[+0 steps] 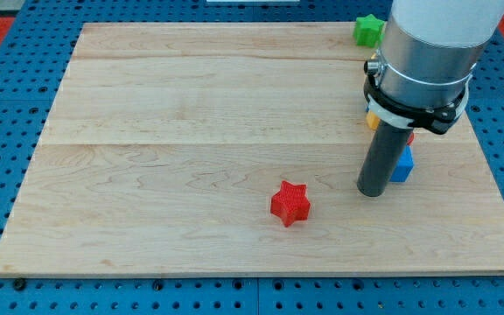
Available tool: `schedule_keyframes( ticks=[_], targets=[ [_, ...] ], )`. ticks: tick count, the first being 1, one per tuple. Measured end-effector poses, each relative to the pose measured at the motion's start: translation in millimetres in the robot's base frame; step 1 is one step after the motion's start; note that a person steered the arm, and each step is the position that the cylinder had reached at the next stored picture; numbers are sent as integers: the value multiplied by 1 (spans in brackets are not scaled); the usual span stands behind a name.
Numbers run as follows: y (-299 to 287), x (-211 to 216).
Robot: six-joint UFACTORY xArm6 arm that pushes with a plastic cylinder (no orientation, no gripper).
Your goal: Slide red star closer to the blue cube
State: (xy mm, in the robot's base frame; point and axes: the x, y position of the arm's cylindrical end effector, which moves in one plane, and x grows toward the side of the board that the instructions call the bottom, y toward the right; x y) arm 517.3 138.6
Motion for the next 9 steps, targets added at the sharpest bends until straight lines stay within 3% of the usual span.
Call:
schedule_keyframes(
  ticks=[2,4,5,9],
  targets=[
    [-53,-15],
    [-63,-16],
    [-121,-17],
    [-150,-3]
  ],
)
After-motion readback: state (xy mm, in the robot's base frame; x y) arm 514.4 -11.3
